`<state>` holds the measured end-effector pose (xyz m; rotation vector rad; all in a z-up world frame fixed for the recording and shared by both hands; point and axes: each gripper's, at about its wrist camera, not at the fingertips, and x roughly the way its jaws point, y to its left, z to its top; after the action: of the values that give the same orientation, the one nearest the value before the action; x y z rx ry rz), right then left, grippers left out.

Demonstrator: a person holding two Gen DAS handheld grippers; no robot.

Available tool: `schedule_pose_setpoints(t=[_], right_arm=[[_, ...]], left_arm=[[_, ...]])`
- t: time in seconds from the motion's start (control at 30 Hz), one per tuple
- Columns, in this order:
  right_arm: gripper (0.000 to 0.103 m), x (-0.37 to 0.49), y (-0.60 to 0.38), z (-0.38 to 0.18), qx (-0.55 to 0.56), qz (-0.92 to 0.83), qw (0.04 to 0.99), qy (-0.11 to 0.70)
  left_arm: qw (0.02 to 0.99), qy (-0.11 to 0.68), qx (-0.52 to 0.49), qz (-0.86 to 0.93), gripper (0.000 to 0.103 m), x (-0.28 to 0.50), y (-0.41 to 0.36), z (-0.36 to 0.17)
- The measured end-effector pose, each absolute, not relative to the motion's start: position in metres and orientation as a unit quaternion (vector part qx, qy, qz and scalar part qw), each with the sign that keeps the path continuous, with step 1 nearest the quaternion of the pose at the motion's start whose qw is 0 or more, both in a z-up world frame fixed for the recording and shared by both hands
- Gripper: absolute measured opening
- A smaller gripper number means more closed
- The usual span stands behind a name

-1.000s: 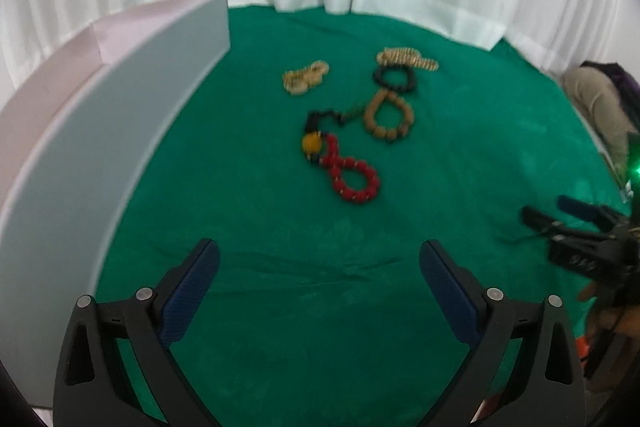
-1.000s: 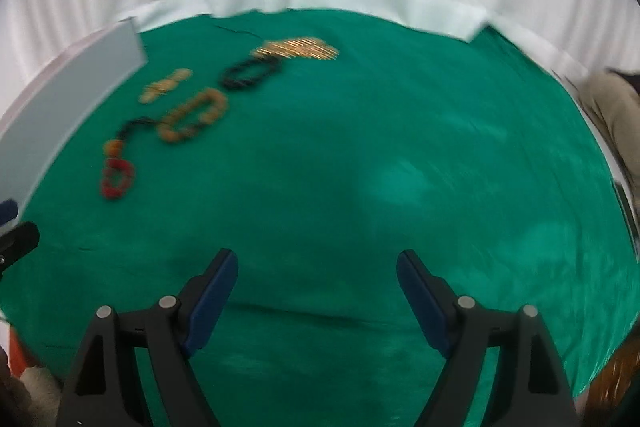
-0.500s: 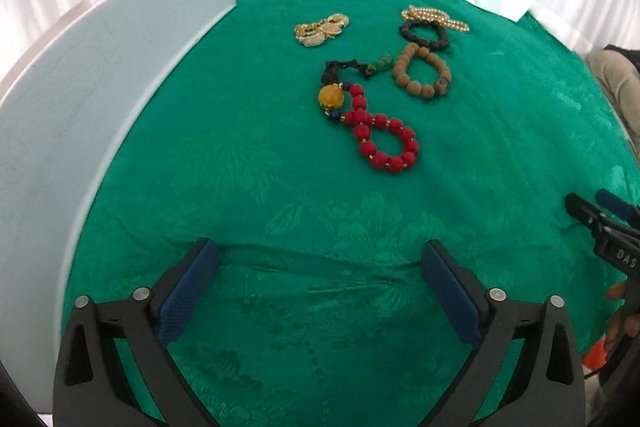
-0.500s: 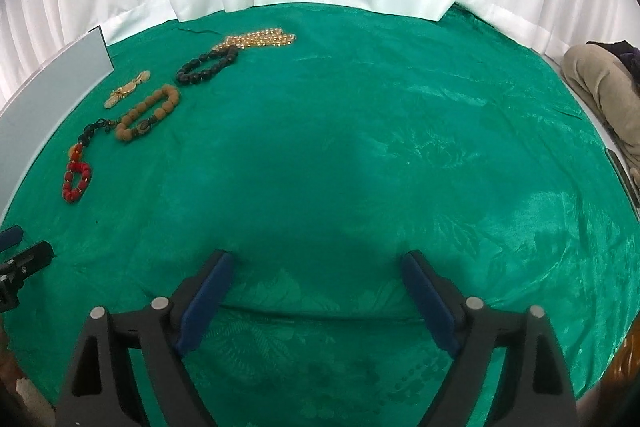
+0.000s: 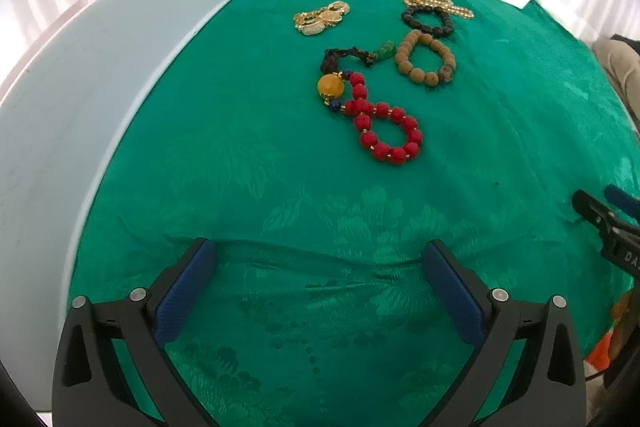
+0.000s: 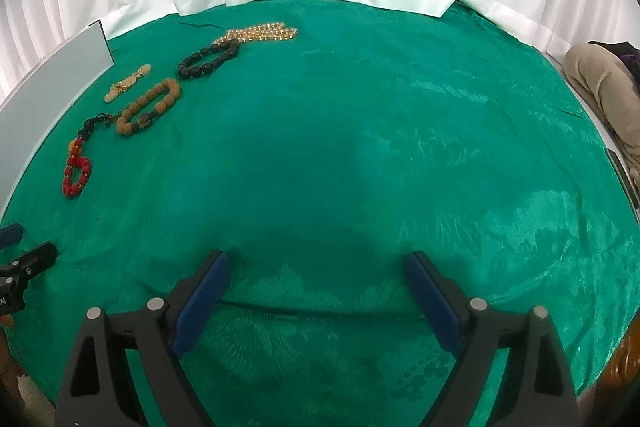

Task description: Organize jewelry

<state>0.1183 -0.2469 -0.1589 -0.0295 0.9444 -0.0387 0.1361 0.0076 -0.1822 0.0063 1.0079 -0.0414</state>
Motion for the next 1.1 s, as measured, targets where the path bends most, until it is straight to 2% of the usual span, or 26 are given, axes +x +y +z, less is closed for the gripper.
schedule_pose_setpoints(t=[0.7,0.9,1.1], right_arm=[[0.092,0.118,-0.247,-0.157,-0.019,-0.008,0.879,0.476],[0.092,0.117,-0.247,-0.158,-0.021,-0.003,0.881,0.472],[0.093,0.117,-0.248,-0.158,-0.025,0.006,0.881,0.473]], left_arm=[[0.873,0.485,0.016,-0.053,0.103,0.139,0.010,-0.182],[0.894,0.443,-0.027,-0.061,0.103,0.146,0.029,-0.130],[0.898,0.424,-0.077,-0.088,0.103,0.192,0.042,-0.081]])
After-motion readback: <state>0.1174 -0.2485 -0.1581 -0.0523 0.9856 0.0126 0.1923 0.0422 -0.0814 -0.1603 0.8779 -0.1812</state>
